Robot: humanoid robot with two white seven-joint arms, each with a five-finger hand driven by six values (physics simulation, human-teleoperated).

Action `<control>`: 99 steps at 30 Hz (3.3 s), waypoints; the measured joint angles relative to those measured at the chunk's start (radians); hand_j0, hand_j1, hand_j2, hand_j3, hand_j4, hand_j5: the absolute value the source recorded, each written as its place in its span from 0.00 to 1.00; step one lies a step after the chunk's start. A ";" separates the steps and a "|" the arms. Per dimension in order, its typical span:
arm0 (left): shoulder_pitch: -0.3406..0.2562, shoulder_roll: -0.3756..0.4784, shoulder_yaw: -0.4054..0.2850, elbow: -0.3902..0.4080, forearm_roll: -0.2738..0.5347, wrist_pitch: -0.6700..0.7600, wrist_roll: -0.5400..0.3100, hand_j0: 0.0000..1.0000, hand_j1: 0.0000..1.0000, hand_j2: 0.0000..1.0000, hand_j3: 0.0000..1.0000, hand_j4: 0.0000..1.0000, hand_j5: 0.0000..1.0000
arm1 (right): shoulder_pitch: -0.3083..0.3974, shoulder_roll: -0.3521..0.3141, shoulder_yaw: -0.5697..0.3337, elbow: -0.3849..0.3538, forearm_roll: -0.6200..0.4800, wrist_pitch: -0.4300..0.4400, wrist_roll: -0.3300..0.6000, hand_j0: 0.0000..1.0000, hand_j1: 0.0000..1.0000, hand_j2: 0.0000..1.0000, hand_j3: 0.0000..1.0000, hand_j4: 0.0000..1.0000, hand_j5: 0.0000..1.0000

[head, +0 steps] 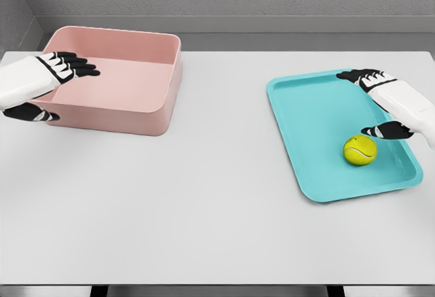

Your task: Put the tennis from the blue tray into the pink basket with both arms

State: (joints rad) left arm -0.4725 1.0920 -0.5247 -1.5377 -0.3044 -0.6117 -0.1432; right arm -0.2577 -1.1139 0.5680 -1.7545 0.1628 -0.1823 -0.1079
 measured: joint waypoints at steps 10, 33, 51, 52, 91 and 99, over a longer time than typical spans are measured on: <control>0.002 -0.003 0.014 -0.003 -0.025 0.000 -0.023 1.00 1.00 1.00 1.00 1.00 1.00 | -0.046 -0.030 -0.015 0.000 -0.001 -0.034 0.188 1.00 1.00 1.00 1.00 1.00 1.00; 0.002 -0.017 0.030 -0.010 -0.031 0.000 -0.059 1.00 1.00 1.00 1.00 1.00 1.00 | -0.060 -0.027 -0.032 0.015 -0.086 -0.081 0.529 1.00 1.00 1.00 1.00 1.00 1.00; 0.009 0.019 0.025 -0.056 -0.032 0.000 -0.073 1.00 1.00 1.00 1.00 1.00 1.00 | -0.060 -0.004 0.016 0.070 -0.080 0.089 0.539 1.00 1.00 1.00 1.00 1.00 1.00; 0.008 0.020 0.025 -0.056 -0.032 0.000 -0.073 1.00 1.00 1.00 1.00 1.00 1.00 | -0.061 -0.003 0.016 0.069 -0.080 0.091 0.539 1.00 1.00 1.00 1.00 1.00 1.00; 0.009 0.022 0.026 -0.052 -0.033 0.000 -0.074 1.00 1.00 1.00 1.00 1.00 1.00 | -0.133 0.030 0.096 0.067 -0.075 0.217 0.578 0.53 0.53 0.53 0.53 0.53 0.53; 0.009 0.022 0.026 -0.053 -0.032 0.000 -0.074 1.00 1.00 1.00 1.00 1.00 1.00 | -0.140 0.031 0.097 0.061 -0.070 0.217 0.578 0.53 0.53 0.53 0.53 0.53 0.53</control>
State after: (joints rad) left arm -0.4633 1.1138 -0.4991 -1.5906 -0.3362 -0.6120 -0.2168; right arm -0.3973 -1.0832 0.6646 -1.6939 0.0924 0.0344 0.4696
